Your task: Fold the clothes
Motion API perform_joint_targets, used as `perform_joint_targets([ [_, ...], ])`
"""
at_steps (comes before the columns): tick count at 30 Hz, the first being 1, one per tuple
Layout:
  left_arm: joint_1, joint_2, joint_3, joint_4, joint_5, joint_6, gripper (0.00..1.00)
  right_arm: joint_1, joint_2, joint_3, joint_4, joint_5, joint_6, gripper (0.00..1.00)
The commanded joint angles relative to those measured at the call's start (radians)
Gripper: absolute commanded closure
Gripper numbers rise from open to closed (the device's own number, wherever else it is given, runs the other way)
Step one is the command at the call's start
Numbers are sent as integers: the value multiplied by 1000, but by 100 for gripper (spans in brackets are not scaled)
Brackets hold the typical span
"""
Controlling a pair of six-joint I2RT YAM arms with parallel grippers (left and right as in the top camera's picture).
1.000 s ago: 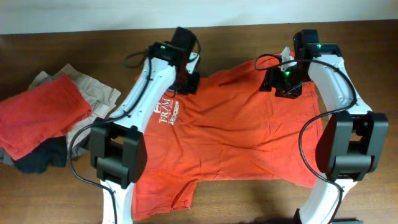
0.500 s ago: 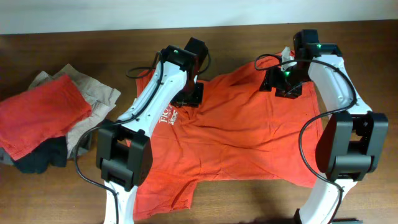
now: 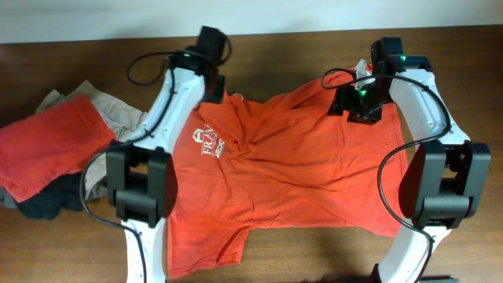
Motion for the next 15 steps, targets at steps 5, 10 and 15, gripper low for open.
perform_joint_targets([
  [5,55,89,11,74,214,235,44,5,11,-5,0,9,-8,38],
  [10,60,98,11,40,245,237,58,5,11,-5,0,9,-8,38],
  [15,61,98,12,2,241,244,96,5,11,-5,-2,9,-8,39],
])
